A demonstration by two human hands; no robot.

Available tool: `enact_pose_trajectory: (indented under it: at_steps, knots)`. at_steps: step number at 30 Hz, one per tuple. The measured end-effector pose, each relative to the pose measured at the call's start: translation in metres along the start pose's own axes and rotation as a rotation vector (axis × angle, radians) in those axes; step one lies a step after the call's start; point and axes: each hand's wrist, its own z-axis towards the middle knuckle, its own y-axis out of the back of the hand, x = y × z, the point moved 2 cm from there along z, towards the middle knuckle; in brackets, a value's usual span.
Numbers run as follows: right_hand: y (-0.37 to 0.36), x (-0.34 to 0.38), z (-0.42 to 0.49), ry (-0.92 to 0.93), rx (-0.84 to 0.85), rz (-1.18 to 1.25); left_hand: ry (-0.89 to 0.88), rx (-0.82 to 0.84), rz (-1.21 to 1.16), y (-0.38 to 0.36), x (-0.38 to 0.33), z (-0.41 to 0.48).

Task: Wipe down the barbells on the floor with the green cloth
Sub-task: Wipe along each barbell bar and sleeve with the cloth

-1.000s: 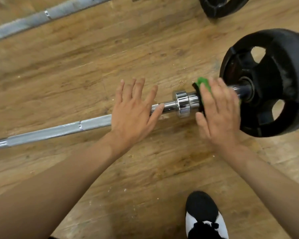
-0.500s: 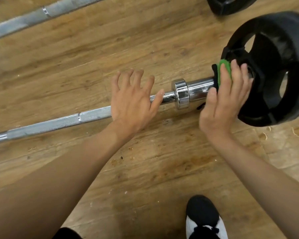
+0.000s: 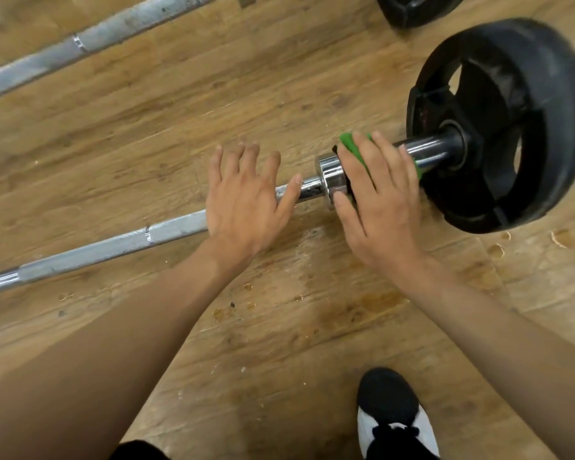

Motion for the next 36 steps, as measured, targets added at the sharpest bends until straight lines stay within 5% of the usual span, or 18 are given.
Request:
enact_pose_trajectory:
  at_steps: [2, 5, 7, 9, 14, 19, 26, 31, 36]
  knots:
    - [0.01, -0.027, -0.005, 0.032, 0.001, -0.056, -0.001, -0.001, -0.004, 0.0, -0.001, -0.005]
    - [0.021, -0.028, 0.01, -0.371, -0.124, -0.037, -0.012, -0.002, -0.005, -0.001, -0.004, -0.012]
    - [0.013, 0.0, 0.024, -0.474, 0.006, -0.043, -0.012, 0.002, 0.004, -0.002, -0.006, -0.017]
    - [0.012, 0.022, 0.024, -0.375, 0.119, -0.05, -0.016, -0.001, -0.007, -0.002, -0.008, -0.023]
    - [0.033, -0.006, -0.032, -0.032, 0.099, -0.095, -0.039, -0.026, -0.025, -0.002, -0.016, -0.046]
    - [0.042, -0.003, -0.024, -0.518, -0.025, -0.072, -0.064, -0.057, -0.002, -0.004, -0.026, -0.074]
    - [0.059, 0.003, -0.092, -0.065, 0.105, -0.084, -0.124, -0.098, -0.013, -0.003, -0.04, -0.116]
    - [0.069, 0.011, -0.086, -0.54, 0.004, -0.061, -0.147, -0.113, -0.02, -0.005, -0.052, -0.15]
    - [0.077, 0.034, -0.146, -0.051, 0.174, -0.029, -0.161, -0.122, -0.076, -0.005, -0.065, -0.184]
